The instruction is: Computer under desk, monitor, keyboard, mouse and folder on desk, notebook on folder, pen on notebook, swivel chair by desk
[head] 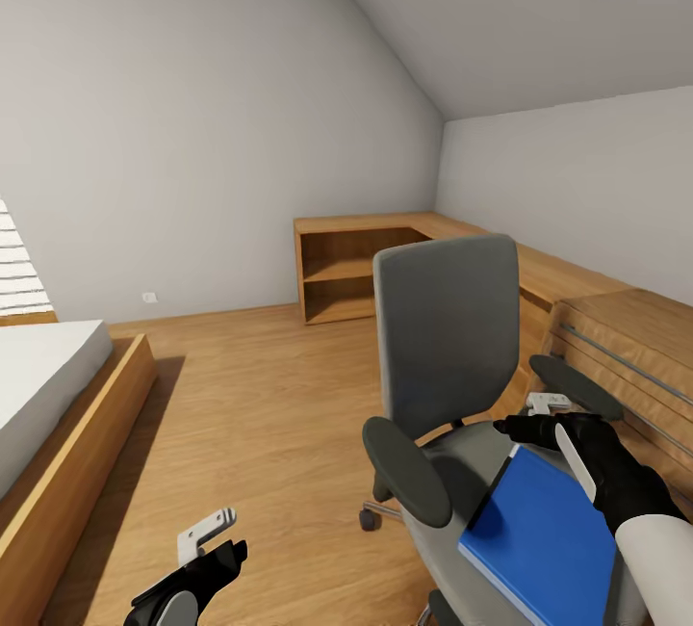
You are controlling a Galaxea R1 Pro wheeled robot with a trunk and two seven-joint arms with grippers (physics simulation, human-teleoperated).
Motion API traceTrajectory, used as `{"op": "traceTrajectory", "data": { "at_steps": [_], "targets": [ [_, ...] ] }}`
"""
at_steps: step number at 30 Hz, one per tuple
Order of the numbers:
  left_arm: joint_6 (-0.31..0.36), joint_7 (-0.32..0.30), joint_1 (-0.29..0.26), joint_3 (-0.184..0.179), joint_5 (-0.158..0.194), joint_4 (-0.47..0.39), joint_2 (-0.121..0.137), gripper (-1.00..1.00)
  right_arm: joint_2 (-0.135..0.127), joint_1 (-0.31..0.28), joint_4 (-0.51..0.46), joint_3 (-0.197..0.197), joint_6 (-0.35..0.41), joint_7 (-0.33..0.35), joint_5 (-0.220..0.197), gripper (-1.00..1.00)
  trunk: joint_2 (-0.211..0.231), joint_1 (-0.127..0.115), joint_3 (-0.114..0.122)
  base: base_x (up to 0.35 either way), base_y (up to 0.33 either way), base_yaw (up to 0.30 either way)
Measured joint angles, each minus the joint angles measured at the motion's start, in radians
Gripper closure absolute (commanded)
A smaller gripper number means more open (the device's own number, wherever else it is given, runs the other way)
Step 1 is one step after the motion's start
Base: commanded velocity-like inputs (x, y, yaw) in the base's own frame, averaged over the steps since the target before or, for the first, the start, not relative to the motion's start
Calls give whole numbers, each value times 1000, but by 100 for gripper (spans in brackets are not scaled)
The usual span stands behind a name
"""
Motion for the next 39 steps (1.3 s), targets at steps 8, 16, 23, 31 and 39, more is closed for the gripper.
{"op": "traceTrajectory", "data": {
  "at_steps": [8,16,23,31,39],
  "targets": [
    [0,1,0,0,0,0,0,-100,-9,0,0,0,0,0,0,-100,-7,4,-3,0,0,0],
    [0,0,0,-1,0,0,-1,-100,-21,0,0,0,0,1,-1,-100,-63,35,-28,0,0,0],
    [0,0,0,-1,0,0,-1,-100,-20,0,0,0,0,1,0,-100,-112,61,-50,0,0,0],
    [0,1,0,-1,-1,0,-1,-100,-19,0,0,1,0,1,0,-100,-168,92,-75,0,0,0],
    [0,1,0,-1,-2,0,-1,-100,-19,0,0,2,0,1,0,-100,-224,123,-100,0,0,0]
  ]
}}
